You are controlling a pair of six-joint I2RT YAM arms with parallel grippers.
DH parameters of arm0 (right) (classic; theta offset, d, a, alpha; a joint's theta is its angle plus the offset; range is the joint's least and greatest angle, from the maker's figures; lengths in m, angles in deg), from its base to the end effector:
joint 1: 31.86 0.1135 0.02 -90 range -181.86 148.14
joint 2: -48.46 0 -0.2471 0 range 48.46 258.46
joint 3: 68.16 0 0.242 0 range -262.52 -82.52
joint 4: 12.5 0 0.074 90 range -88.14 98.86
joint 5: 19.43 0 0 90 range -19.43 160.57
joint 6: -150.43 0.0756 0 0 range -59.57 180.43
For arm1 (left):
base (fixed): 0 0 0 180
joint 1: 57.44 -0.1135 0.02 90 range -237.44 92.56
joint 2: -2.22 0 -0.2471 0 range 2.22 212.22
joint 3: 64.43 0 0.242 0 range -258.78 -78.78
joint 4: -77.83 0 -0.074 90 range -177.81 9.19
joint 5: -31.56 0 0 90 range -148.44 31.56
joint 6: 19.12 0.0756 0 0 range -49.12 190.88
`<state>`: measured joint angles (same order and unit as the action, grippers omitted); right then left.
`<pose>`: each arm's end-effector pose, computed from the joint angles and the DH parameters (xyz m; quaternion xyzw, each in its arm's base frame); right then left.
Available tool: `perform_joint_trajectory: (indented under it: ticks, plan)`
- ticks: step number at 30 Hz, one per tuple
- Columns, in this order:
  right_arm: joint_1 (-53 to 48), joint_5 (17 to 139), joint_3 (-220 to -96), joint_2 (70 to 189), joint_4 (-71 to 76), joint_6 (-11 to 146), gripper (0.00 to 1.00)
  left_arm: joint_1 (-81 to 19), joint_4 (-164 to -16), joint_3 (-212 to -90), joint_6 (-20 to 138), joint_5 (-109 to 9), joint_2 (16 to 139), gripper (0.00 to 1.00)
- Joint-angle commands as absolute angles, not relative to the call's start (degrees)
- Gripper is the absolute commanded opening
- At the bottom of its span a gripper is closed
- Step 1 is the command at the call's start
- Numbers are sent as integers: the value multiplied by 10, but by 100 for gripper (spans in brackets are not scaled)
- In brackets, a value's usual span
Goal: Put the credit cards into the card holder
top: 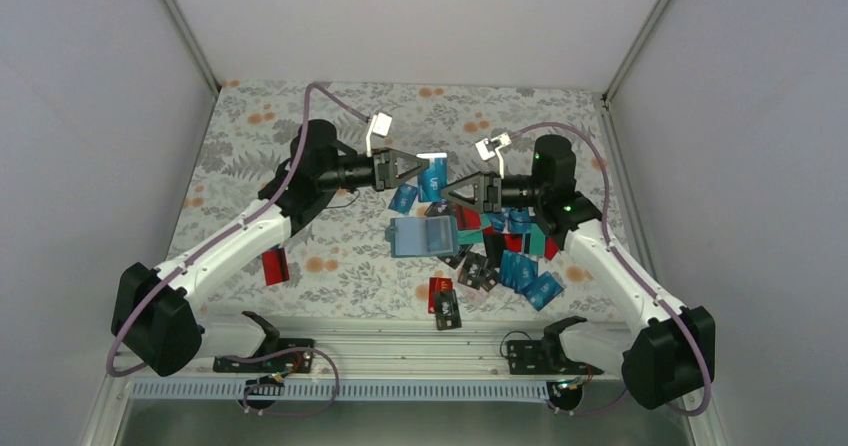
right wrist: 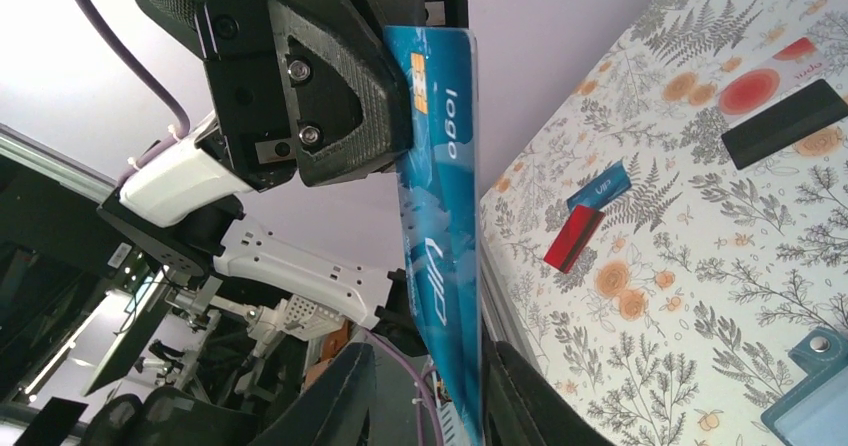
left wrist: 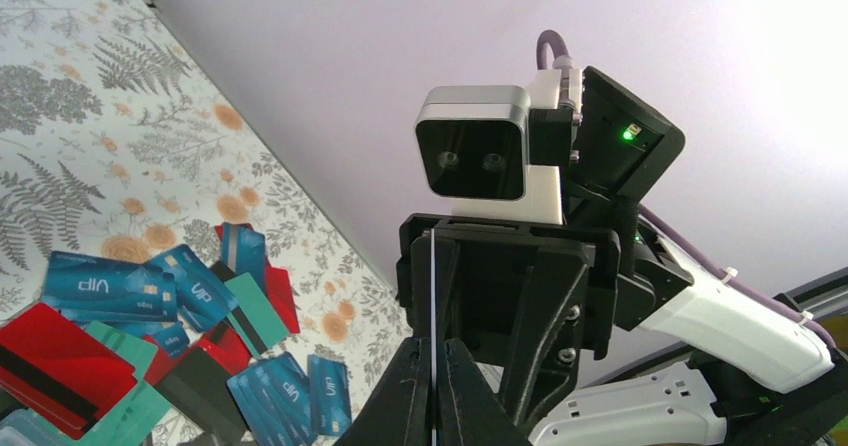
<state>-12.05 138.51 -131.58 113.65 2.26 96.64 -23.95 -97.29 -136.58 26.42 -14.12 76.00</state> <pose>0.2174 0.1528 0.3012 -0.2360 0.7055 0.6283 0.2276 0.2378 -0.2207 0.3294 0.1839 0.7118 -0.6066 0.3024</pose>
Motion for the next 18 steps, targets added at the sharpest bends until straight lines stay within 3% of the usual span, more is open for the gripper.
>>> perform_joint_trajectory:
  ticks: [1,5,8,14,16,18]
  plan:
    - [-117,1406,-1323,1145,-5,972,26,-240,-1006,-1358,253,-131,759,2]
    - [-116,1411,-1324,1150,-13,976,17,-240,-1023,-1349,245,-131,758,2]
    - [-113,1410,-1325,1158,-18,980,5,-240,-1037,-1337,238,-131,762,2]
    - [-114,1373,-1343,1166,59,934,4,-239,-1016,-1316,255,-161,765,3]
    - [-118,1359,-1344,1171,98,915,4,-240,-981,-1308,279,-194,762,10]
    - [-123,1335,-1340,1180,139,896,4,-240,-953,-1294,299,-232,757,23]
